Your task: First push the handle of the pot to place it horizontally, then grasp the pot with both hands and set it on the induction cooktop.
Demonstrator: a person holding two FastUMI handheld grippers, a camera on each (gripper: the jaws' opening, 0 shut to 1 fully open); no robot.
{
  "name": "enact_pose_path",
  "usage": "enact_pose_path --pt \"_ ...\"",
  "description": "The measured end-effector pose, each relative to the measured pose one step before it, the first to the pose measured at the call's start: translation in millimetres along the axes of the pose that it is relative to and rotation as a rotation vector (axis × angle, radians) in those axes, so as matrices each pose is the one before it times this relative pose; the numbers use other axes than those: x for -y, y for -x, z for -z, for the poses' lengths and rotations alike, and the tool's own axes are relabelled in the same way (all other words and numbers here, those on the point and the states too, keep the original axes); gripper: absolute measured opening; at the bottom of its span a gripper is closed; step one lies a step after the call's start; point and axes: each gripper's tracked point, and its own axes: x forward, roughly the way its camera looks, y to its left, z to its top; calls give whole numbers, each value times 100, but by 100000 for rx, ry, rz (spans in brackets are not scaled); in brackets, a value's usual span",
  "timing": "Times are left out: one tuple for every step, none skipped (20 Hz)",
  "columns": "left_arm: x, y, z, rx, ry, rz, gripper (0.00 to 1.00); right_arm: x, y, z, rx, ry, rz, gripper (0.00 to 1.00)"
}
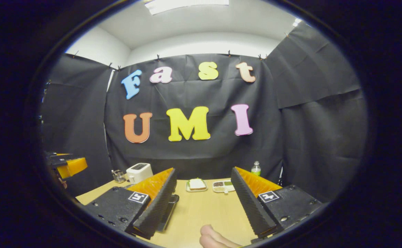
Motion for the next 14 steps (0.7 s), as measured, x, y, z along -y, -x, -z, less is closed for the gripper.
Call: enact_pose_path --pt "70 720 -155 684 628 -810 96 533 936 -258 551 565 690 96" --pt "574 751 -82 405 567 520 96 286 1002 -320 336 353 257 100" --pt "601 933 -52 669 -236 1464 96 182 959 -3 -289 266 127 100" --pt "427 1267 -75 1425 -5 570 96 293 1076 -58 250 349 122 96" --pt "209 963 -91 908 506 525 96 280 930 8 -28 585 -102 100" --pt "374 1057 265 271 762 1243 96 212 1029 34 787 460 -11 96" --pt "389 880 193 482 923 647 96 144 951 -2 1045 319 -442 100" --pt "320 654 200 223 -256 844 96 53 968 7 1283 253 -690 96" --pt "354 530 40 695 -955 1200 96 -50 853 265 937 -39 -957 96" --pt "71 355 283 -205 -316 50 96 45 739 287 563 -801 -276 96" --pt "-335 430 22 203 -404 -1395 96 -117 548 254 322 -398 -1074 96" --pt "-350 329 -246 680 -92 -1078 96 -164 519 -29 689 37 -1010 96" --pt "42 263 -1 512 310 -496 96 102 66 -95 564 176 -198 96" --pt "289 295 -143 282 27 1154 96 182 248 -56 154 93 670 96"
